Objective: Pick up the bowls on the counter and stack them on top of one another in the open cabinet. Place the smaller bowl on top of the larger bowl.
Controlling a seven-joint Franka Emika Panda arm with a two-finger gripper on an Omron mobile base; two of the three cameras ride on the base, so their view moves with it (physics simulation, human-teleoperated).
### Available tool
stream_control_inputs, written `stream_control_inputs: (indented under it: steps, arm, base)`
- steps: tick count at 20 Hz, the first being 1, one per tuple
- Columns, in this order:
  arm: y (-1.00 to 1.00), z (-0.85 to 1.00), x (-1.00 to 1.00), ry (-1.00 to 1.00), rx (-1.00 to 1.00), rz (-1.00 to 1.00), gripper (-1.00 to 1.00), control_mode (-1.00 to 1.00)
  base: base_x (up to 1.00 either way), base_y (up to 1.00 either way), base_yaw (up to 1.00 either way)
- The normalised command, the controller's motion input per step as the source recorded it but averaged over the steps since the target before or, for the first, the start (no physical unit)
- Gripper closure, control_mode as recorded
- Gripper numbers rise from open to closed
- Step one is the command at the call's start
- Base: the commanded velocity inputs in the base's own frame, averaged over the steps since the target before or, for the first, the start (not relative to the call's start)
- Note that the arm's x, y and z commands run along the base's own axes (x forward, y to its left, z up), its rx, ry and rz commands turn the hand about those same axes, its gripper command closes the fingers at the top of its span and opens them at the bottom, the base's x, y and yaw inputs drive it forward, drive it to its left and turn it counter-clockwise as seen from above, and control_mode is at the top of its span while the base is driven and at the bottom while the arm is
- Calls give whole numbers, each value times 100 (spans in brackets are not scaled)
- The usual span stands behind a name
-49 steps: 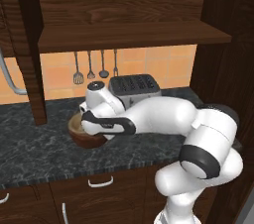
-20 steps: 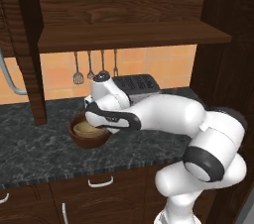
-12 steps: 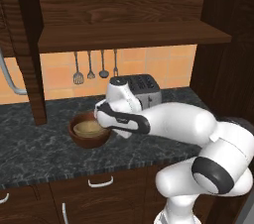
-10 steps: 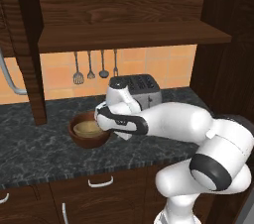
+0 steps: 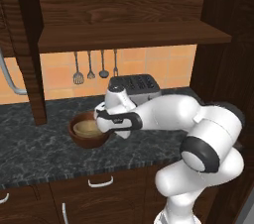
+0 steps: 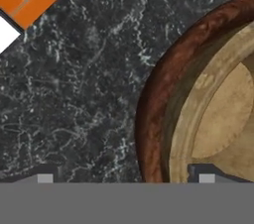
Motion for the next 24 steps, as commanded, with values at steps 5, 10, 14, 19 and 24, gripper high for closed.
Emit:
stream_control_inputs:
  steps: [5,10,14,19,24]
  arm:
    - [8,-17,13,-1,-5,1,-100,-100]
    - [3,-46,14,-2,-3,1,-100,-100]
    - [0,-32,7,0,-1,1,100,-100]
    - [0,1,-2,-1,0,0,100,-100]
    - [-7,44,-38,-13,0,0,100,-100]
  base:
    - [0,0,0]
    - [0,0,0]
    - [0,0,0]
    - [0,0,0]
    - [0,0,0]
